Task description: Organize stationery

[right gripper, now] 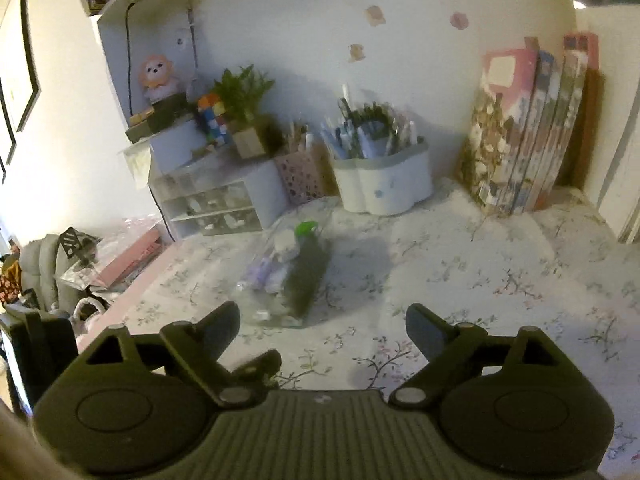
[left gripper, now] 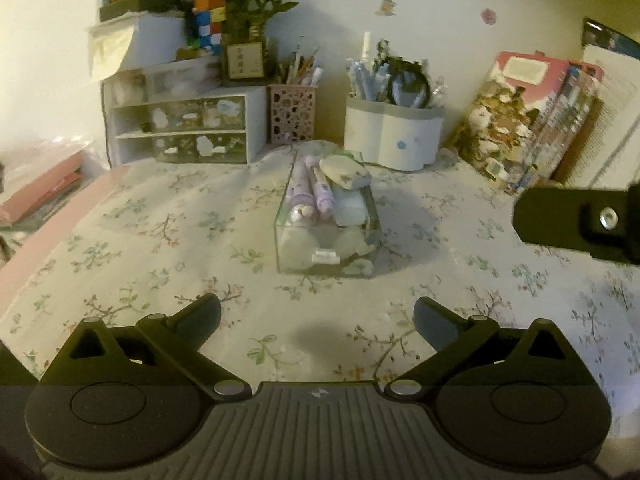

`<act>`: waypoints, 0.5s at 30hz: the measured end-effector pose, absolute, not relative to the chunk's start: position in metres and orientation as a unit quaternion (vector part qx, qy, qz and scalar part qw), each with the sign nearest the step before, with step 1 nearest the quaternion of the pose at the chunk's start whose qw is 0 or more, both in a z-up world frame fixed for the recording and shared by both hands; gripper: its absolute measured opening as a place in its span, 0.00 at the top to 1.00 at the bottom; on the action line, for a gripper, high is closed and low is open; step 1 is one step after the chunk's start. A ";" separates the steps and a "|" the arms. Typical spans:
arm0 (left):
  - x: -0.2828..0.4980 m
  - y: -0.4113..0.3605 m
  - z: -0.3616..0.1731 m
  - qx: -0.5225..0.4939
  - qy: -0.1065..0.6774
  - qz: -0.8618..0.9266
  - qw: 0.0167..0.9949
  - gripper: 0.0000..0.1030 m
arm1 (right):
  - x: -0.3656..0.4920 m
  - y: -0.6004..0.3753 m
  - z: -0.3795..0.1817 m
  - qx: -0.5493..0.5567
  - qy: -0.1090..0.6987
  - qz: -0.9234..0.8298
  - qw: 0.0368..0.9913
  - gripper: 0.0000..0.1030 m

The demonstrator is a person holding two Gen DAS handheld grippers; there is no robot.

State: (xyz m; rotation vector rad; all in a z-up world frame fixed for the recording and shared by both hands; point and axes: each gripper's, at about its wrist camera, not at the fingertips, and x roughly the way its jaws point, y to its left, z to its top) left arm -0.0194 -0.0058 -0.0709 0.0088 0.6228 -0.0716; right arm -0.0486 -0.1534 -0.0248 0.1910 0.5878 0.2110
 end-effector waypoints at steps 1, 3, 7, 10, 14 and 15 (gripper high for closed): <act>-0.020 -0.005 -0.069 0.007 0.304 -0.032 0.952 0.05 | -0.051 -0.154 -0.024 0.095 0.287 0.103 0.948 0.32; -0.023 -0.001 -0.066 0.005 0.300 -0.025 0.954 0.05 | -0.052 -0.154 -0.022 0.096 0.284 0.104 0.948 0.32; -0.017 0.007 -0.062 -0.011 0.306 -0.026 0.952 0.05 | -0.049 -0.153 -0.020 0.089 0.279 0.110 0.950 0.30; -0.010 0.007 -0.064 -0.006 0.309 -0.025 0.951 0.05 | -0.039 -0.157 -0.021 0.097 0.279 0.114 0.949 0.29; 0.008 0.005 -0.066 0.004 0.320 -0.030 0.947 0.05 | -0.016 -0.163 -0.025 0.115 0.288 0.108 0.945 0.29; 0.011 0.005 -0.066 0.006 0.320 -0.030 0.947 0.05 | -0.009 -0.164 -0.026 0.119 0.291 0.104 0.944 0.29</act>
